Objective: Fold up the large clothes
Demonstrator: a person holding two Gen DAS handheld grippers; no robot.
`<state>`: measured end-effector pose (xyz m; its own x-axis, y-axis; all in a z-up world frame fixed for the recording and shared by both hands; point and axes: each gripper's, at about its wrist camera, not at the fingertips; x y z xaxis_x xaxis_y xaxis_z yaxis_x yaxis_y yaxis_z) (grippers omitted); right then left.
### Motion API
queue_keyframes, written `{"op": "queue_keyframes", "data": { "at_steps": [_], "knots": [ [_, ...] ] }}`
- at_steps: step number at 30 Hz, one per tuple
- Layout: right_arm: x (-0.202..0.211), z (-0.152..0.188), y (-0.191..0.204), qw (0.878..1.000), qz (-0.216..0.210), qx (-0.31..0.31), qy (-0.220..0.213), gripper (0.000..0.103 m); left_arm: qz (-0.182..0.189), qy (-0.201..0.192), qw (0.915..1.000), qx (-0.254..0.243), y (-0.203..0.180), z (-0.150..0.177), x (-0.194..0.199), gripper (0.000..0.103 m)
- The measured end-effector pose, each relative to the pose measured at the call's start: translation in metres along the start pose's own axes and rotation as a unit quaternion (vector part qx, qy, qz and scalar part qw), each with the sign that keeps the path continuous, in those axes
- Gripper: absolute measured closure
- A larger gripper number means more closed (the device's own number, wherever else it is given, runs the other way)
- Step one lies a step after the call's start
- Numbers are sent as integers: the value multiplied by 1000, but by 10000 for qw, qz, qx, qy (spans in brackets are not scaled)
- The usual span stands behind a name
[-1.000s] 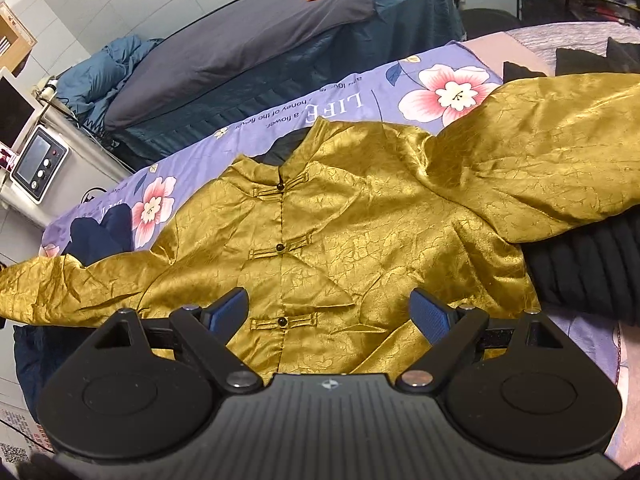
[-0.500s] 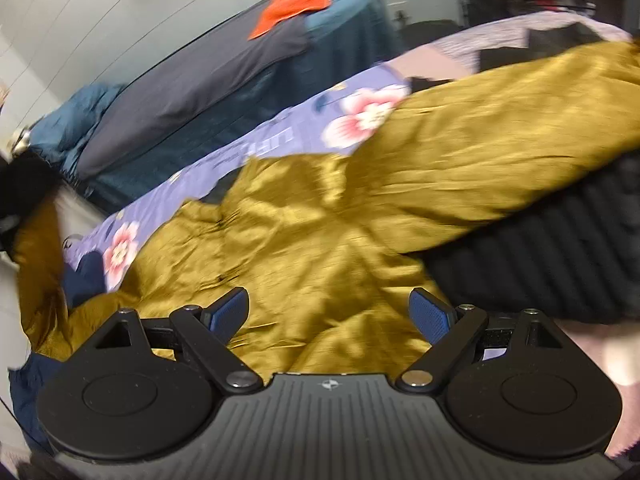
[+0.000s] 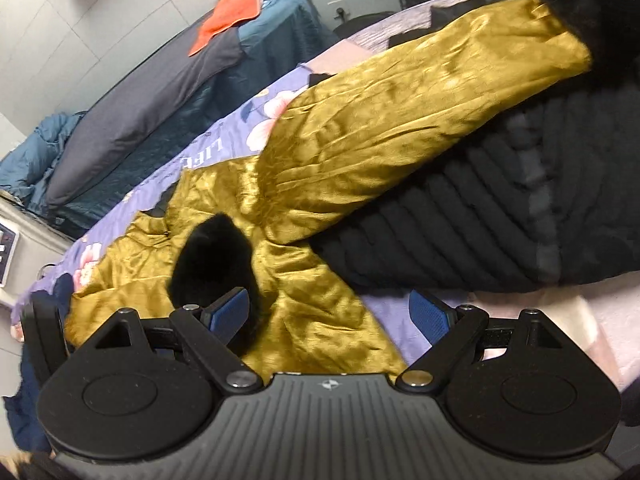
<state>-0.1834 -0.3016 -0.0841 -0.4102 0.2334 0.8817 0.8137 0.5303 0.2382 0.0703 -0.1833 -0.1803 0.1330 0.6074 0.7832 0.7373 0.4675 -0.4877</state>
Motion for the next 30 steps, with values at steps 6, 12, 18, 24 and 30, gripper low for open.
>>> {"op": "queue_keyframes", "data": {
  "at_steps": [6, 12, 18, 24, 30],
  "knots": [
    [-25, -18, 52, 9948, -574, 846, -14, 14, -193, -897, 9923, 830, 43, 33, 83, 0],
    [-71, -29, 122, 9830, -910, 1580, 202, 16, -1147, -1872, 9512, 2168, 127, 67, 175, 0],
    [-122, -13, 149, 9807, -441, 1735, 786, 72, -1578, -2452, 9069, 3041, 193, 84, 237, 0],
    [-80, 4, 132, 9796, -703, 1877, 117, 93, -1308, -2407, 9055, 3240, 236, 52, 227, 0],
    [-36, 3, 89, 9855, -382, 1626, -308, 93, -911, -2083, 9151, 3329, 268, 9, 186, 0]
  ]
}}
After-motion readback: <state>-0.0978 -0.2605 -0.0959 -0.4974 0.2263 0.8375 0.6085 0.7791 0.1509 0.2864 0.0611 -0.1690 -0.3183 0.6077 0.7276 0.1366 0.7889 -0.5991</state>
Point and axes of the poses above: each gripper's, at about its wrist camera, not at the fingertips, and x roughly against the way its jaws point, y to its left, z to its underside, and after that the axes turned 10 degrees about z, right-handed
